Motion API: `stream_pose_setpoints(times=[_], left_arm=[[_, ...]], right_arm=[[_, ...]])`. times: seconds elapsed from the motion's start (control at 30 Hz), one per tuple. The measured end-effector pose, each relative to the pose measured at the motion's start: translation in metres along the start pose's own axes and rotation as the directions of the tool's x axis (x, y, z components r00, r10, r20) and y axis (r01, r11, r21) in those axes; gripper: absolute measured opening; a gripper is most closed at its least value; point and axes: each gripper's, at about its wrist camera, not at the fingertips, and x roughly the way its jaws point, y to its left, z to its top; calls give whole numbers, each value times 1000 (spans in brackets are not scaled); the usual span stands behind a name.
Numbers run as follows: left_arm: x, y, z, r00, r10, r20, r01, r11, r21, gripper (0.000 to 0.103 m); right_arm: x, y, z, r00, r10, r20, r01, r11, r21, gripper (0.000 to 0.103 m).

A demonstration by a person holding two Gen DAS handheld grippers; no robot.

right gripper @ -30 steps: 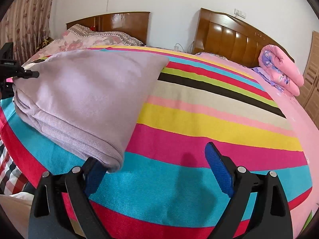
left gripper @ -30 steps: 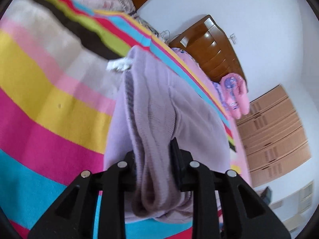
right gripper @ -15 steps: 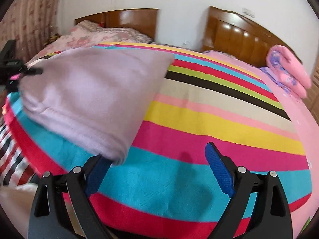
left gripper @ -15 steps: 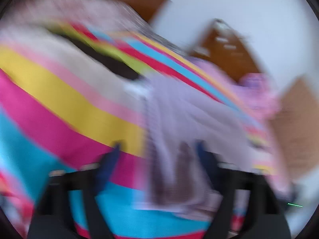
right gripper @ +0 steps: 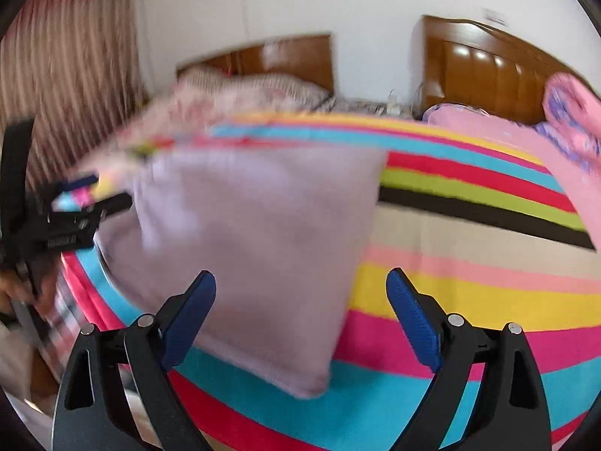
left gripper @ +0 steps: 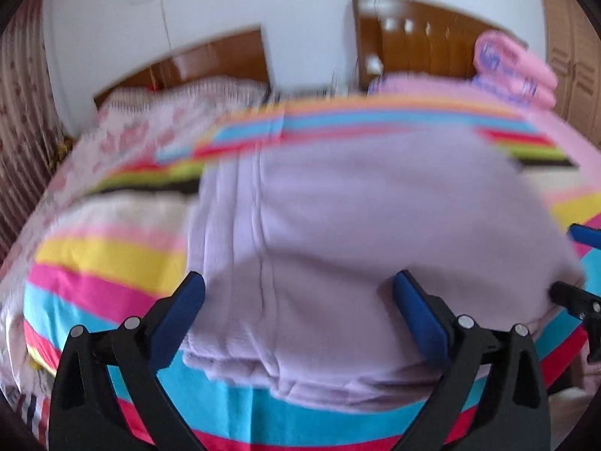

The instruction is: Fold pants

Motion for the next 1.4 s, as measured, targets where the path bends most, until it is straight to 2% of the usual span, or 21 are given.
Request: stream_pose_setpoints(times=[0.03, 0.07, 0.17, 0.23, 0.37, 0.47, 0.53, 0.6, 0.7, 0.8, 0.83, 0.9, 0.97, 1.0, 1.03, 1.1, 1.13, 1.17, 1.23, 1.37, 1.4], left_arm=[[1, 3, -7, 1000, -18, 23, 18, 1000, -17, 102], [0, 5, -11, 999, -25, 34, 26, 999, -30, 102], [0, 8, -11, 999, -33, 23, 34, 999, -38, 102], [1, 6, -12, 999, -29, 26, 30, 999, -41, 102], [3, 5, -13, 999, -26, 41, 28, 999, -42, 102], [4, 6, -9, 999, -29, 30, 30, 999, -37, 102], [-10, 6, -7, 999, -27, 20, 28, 999, -39, 102], [-32, 11, 0, 997, -24, 68, 26, 999, -30, 102], [-57, 12, 23, 986, -61, 153, 64, 998, -11, 102], [-52, -3, 49, 981, -103, 163, 100, 995, 31, 102], [-39, -11, 55, 984, -102, 148, 96, 994, 51, 102], [-8, -17, 54, 996, -65, 65, 61, 996, 58, 102], [20, -15, 35, 998, -54, -23, 55, 998, 41, 102], [23, -12, 26, 998, -58, -17, 59, 997, 40, 102], [20, -9, 16, 998, -61, 24, 60, 997, 41, 102], [18, -4, 9, 997, -77, 31, 76, 997, 18, 102], [18, -3, 9, 996, -81, 29, 81, 997, 12, 102], [19, -4, 9, 996, -79, 29, 79, 997, 17, 102], [20, -4, 9, 997, -77, 32, 76, 997, 17, 102], [20, -2, 9, 996, -83, 35, 83, 997, 11, 102], [21, 0, 8, 996, -83, 36, 83, 997, 11, 102]], right_arm=[[7, 6, -9, 999, -21, -33, 20, 999, -39, 89], [7, 7, -19, 999, -27, -24, 26, 999, -36, 89], [8, -7, -25, 997, 49, -54, -45, 997, 61, 91], [5, -10, -24, 997, 44, -67, -41, 998, 53, 91], [-9, 4, -16, 1000, -7, 5, 7, 1000, -5, 91], [6, 9, -22, 998, 2, -67, -4, 1000, -24, 91], [16, 15, -32, 991, -11, -135, 0, 997, -79, 91], [1, 13, -29, 993, 19, -114, -30, 995, -96, 88], [-43, -14, 0, 993, 119, 26, -119, 993, -17, 89], [-51, -45, 48, 961, 252, 111, -255, 967, 12, 93], [-41, -49, 63, 948, 304, 91, -305, 952, -8, 96], [-4, -57, 92, 918, 395, 24, -394, 918, -35, 97], [28, -62, 111, 924, 383, -14, -383, 923, -24, 97], [49, -65, 121, 903, 424, -64, -425, 905, -9, 97], [63, -67, 126, 884, 459, -90, -460, 888, 8, 97], [94, -69, 132, 846, 515, -139, -514, 856, 49, 97], [103, -68, 132, 834, 528, -160, -528, 848, 49, 97], [119, -69, 131, 842, 505, -188, -510, 860, 27, 97], [143, -70, 133, 890, 397, -226, -403, 915, 20, 95], [135, -83, 149, 908, 399, -130, -388, 916, 99, 96], [130, -77, 151, 899, 422, -121, -414, 906, 84, 96]])
